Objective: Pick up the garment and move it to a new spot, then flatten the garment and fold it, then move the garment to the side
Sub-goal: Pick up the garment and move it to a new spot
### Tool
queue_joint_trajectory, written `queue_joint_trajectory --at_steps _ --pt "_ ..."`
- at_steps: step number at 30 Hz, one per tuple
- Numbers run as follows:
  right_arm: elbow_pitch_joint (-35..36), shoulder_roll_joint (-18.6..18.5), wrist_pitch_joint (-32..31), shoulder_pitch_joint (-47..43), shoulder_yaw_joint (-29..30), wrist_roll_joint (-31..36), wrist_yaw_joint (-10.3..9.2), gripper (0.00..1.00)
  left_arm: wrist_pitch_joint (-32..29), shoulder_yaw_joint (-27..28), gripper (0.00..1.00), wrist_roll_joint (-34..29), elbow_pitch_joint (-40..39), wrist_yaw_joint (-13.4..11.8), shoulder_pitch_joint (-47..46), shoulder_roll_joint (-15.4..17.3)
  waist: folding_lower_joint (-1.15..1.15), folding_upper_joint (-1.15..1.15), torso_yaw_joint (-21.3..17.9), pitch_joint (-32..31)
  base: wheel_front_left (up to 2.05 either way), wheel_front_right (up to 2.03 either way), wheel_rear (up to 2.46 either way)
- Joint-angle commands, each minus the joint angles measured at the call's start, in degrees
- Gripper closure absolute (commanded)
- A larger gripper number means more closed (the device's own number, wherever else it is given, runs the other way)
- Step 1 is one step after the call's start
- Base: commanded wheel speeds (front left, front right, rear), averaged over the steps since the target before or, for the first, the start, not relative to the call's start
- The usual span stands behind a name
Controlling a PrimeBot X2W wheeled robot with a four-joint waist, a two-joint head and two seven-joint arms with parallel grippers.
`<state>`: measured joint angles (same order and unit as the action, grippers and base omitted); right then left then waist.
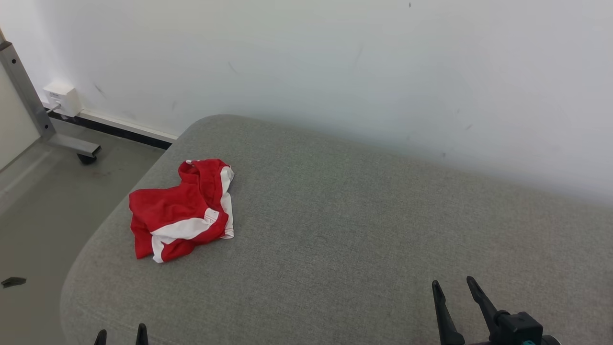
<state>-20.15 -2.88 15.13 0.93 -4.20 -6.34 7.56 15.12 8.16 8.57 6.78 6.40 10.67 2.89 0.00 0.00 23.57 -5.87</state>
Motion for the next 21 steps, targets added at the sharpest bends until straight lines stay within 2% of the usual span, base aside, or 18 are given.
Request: queue_joint_trajectory --at_steps 1,7,13,21 --pt "-0.1 0.0 0.0 -0.1 0.0 0.2 -0.16 0.0 0.0 0.3 0.0 -0.5 0.0 -0.2 0.4 0.0 0.0 0.0 -0.2 0.0 0.0 0.0 0.0" --pt "0.1 0.0 0.0 -0.9 0.0 0.6 -0.16 0.0 0.0 0.4 0.0 -0.7 2.5 -0.8 -2.8 0.0 0.0 0.0 -0.8 0.7 0.0 0.0 0.0" --pt "0.3 0.0 -0.1 -0.8 -1.0 1.5 -0.16 0.0 -0.5 0.5 0.0 0.1 12.6 -3.0 -11.0 0.1 0.0 0.0 -2.2 2.1 0.0 0.0 0.0" --pt "2.7 0.0 -2.3 3.5 -5.8 3.8 -0.16 0.0 -12.1 5.8 0.0 6.3 27.6 -7.5 -30.0 2.5 0.0 0.0 -8.5 8.8 0.0 0.0 0.0"
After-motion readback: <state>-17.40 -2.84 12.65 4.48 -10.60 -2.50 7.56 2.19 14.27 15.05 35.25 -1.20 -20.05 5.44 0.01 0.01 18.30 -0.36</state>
